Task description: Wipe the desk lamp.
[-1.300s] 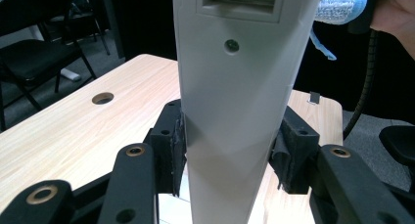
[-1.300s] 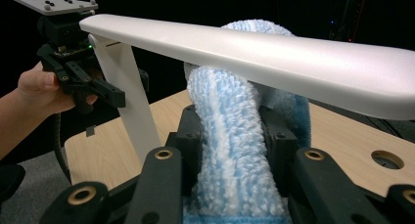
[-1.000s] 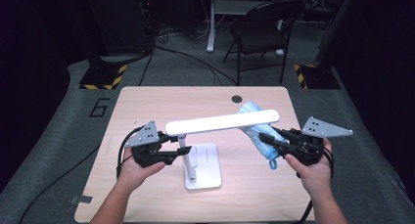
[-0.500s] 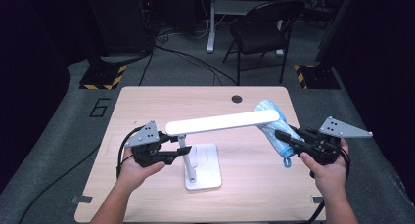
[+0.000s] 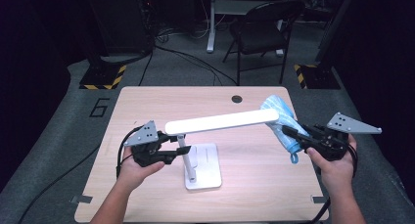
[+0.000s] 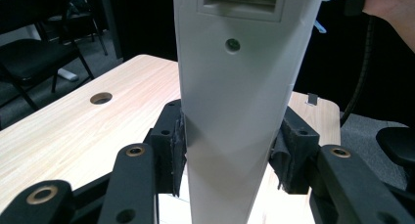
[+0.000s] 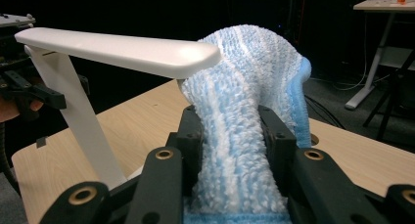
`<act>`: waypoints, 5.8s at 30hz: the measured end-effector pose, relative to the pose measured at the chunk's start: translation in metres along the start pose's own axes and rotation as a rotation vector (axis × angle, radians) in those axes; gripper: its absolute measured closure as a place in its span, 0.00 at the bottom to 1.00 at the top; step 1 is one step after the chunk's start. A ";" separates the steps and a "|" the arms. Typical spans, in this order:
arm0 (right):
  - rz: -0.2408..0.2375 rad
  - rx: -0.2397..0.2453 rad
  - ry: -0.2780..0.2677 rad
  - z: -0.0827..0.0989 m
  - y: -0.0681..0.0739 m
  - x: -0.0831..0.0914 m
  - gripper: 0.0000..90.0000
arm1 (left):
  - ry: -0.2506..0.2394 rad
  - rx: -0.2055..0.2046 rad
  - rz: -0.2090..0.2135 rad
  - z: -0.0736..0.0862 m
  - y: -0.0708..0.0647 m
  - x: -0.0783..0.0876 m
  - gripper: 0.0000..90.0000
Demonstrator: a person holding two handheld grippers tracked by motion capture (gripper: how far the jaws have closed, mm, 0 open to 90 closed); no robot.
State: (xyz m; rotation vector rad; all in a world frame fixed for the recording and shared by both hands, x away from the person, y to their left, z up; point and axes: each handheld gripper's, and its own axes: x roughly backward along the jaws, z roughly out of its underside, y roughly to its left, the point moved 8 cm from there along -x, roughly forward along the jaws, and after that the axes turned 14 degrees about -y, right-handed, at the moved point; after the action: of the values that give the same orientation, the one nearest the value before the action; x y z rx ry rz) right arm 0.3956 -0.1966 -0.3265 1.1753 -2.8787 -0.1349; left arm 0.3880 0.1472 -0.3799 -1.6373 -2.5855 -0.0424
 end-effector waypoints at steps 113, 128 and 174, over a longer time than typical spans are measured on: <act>-0.264 0.038 0.105 -0.036 0.093 -0.084 0.76 | -0.075 0.041 0.033 0.003 -0.005 -0.025 0.58; -0.339 0.049 0.125 -0.037 0.119 -0.105 0.76 | -0.076 0.057 0.037 0.003 -0.006 -0.026 0.57; -0.360 0.074 0.140 -0.036 0.122 -0.105 0.76 | -0.084 0.031 0.030 0.005 -0.005 -0.024 0.58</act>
State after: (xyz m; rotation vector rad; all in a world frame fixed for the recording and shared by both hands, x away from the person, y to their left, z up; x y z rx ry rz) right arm 0.3877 -0.0386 -0.2793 1.6345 -2.5475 0.0457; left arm 0.3930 0.1241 -0.3865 -1.7015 -2.6072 0.0694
